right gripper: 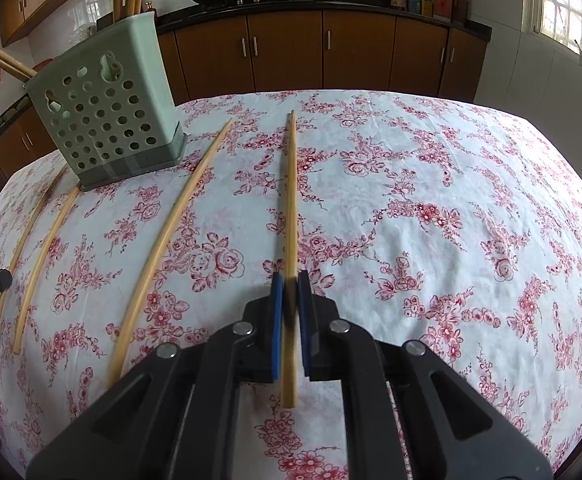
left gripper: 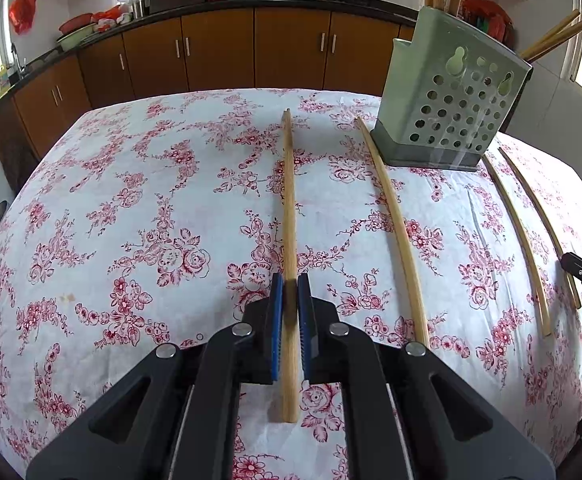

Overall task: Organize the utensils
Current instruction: 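Lift both chopsticks upright and carry them above the green holder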

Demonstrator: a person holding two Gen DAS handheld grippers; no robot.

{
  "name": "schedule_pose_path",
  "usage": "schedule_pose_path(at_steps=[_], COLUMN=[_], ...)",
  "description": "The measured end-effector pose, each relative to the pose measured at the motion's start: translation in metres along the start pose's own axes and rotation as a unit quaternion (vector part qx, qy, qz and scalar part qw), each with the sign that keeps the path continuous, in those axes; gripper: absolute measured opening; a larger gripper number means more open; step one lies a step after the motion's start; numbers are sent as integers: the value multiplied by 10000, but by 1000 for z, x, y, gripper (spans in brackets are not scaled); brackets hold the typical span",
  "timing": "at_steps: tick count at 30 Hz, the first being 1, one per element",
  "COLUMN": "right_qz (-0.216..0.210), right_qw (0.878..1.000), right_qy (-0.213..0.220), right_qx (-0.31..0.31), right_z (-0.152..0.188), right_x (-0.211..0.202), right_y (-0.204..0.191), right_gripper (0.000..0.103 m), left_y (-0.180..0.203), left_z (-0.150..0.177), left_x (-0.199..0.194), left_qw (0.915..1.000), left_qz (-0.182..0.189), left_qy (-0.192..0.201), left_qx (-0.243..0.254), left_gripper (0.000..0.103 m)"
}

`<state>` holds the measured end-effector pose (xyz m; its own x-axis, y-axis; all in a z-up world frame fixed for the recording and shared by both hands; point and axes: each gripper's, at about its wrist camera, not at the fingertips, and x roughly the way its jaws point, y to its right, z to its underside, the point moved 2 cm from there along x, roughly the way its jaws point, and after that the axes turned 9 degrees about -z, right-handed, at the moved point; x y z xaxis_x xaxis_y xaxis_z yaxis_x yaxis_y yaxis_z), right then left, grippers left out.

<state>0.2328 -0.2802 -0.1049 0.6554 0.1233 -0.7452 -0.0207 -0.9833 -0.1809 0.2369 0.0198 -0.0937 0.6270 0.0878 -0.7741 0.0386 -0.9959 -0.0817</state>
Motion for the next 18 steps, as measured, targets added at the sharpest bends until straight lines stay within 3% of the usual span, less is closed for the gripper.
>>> schedule_pose_path(at_steps=[10,18], right_qz=[-119,-157], right_qw=[9999,9991], right_qy=[36,399], right_qx=[62,48], right_z=[12,2], right_x=[-17,-47], right_y=[1,6], right_gripper=[8,8], left_y=[-3,-9], left_z=[13,8], left_x=[-15,-45], left_qw=[9999,9992], left_qz=[118,244], left_qy=[-34,307], left_qx=[114,103], left_gripper=[7,7])
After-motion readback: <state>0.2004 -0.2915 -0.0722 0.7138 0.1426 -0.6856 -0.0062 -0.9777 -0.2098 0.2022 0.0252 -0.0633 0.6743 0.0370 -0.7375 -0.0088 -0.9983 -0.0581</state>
